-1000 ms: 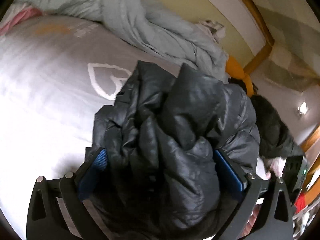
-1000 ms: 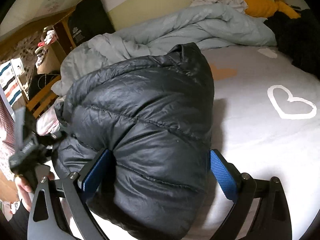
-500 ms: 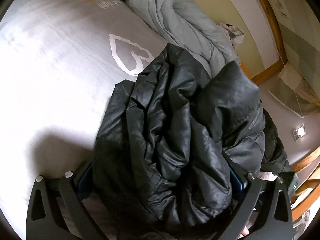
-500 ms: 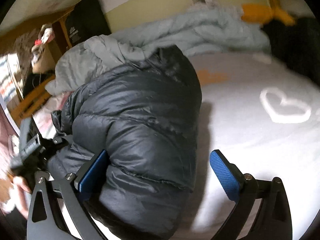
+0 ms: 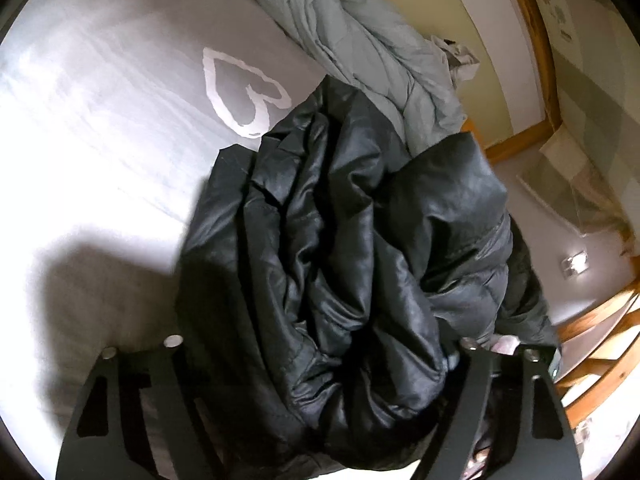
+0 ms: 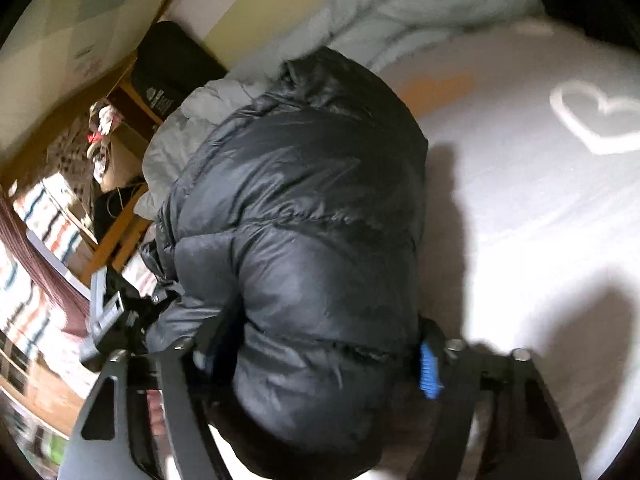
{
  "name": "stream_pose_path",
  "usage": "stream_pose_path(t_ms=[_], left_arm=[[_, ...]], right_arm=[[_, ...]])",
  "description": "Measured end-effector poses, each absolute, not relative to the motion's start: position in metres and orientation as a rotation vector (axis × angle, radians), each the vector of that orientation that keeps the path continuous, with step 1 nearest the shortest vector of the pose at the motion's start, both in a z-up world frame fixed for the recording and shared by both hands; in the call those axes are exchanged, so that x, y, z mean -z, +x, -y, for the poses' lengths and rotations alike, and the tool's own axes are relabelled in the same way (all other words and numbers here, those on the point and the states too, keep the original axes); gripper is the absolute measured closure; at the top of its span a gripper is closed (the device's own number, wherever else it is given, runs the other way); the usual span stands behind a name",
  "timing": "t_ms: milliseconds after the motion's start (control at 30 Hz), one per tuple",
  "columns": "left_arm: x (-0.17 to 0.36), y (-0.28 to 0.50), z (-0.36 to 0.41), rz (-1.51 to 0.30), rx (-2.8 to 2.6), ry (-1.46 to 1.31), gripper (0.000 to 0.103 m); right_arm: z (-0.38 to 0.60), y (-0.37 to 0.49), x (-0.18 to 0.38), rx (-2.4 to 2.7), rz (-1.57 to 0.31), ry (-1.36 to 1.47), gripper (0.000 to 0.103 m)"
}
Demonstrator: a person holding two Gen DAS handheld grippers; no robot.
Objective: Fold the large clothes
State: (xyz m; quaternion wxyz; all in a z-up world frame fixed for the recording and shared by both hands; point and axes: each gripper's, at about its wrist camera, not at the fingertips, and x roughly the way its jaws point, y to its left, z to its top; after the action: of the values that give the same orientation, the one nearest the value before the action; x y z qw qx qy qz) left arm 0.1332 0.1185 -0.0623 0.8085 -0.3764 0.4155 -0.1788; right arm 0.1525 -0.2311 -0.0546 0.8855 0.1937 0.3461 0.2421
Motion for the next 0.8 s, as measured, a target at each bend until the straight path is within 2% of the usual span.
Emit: stream_pose_path(t_ms=[67,133,200,567,800], left_arm=[[0.054,0.129,-0.114,-0.86,0.382,-0.751,0.037],[0.041,0.124,-0.107,-0.808,0.396,-0.69,0.05],[0.029,0.12,-0.101,-0.764,0.417,-0.639,0.056],[-0.002,0.106,-0.082,-0.648,0.464,-0.505,0.064],[-0.041,0.099,-0.066,-0.548,0.516,-0.447,0.065]], right_arm=[[0.223,0.142,0.047,-0.484,-0.685,0.345,0.041],[0.222,0.137,0.04,-0.474,-0.663,0.318,0.043],[0.224,0.134,0.036,-0.466,-0.649,0.316,0.044],[0.236,0.116,0.009,-0.442,-0.563,0.274,0.044],[0.248,0.098,-0.033,-0.445,-0.461,0.251,0.044]])
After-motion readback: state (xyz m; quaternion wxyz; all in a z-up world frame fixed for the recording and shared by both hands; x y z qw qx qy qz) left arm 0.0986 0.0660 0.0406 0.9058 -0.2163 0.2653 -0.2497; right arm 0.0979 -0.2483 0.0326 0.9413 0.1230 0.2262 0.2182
